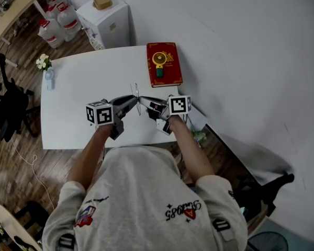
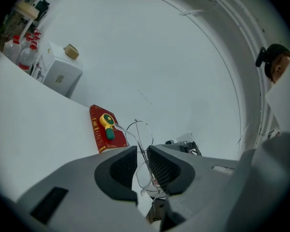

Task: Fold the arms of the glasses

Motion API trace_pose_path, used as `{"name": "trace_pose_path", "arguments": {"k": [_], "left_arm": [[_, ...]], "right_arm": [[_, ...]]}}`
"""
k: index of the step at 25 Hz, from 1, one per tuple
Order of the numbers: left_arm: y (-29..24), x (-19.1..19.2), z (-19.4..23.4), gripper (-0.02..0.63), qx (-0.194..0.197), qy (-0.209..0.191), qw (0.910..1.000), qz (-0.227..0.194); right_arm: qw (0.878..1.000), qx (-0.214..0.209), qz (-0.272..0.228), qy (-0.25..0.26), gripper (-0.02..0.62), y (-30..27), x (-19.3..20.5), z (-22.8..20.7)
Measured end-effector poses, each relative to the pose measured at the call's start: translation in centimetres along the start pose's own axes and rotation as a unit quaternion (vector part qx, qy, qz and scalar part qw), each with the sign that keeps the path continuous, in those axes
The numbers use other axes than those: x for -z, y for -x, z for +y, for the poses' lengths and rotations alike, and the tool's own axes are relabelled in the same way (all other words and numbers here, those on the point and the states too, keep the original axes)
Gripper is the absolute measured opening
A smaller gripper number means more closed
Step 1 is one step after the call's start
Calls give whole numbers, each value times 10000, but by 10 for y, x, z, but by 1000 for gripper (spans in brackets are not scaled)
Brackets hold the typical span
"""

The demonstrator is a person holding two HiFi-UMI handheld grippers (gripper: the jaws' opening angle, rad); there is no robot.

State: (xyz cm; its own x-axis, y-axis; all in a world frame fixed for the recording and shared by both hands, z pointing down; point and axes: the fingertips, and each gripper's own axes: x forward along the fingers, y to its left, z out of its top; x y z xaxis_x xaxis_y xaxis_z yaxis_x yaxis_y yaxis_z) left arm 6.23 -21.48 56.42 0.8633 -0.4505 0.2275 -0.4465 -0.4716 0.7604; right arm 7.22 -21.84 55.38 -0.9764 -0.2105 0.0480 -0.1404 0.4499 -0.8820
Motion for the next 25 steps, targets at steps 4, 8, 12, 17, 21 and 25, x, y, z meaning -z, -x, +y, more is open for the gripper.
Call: {"name": "trace_pose_path", "arguments": {"k": [4, 8, 12, 17, 21, 25], "left_arm": [[1, 1, 0, 81, -53, -128, 9999, 52], [4, -6, -3, 95, 42, -18, 9998, -209], [12, -13, -1, 95, 15, -252, 9990, -382], [29, -18, 16, 84, -495, -1019, 9931, -320], [49, -29, 34, 29, -1126, -1512, 9812, -419], [68, -41, 44, 15, -1528, -1881, 9688, -515]], "right_arm": [[10000, 27, -16, -12, 9, 2, 1, -1], [9999, 90, -122, -12, 9, 7, -3, -7], [9992, 136, -365, -16, 9, 15, -14, -12], [9979, 213, -614, 72, 9, 22, -26, -15], [9970, 245, -731, 56, 9, 27, -31, -14], [9960, 260, -846, 102, 9, 28, -35, -12]]}}
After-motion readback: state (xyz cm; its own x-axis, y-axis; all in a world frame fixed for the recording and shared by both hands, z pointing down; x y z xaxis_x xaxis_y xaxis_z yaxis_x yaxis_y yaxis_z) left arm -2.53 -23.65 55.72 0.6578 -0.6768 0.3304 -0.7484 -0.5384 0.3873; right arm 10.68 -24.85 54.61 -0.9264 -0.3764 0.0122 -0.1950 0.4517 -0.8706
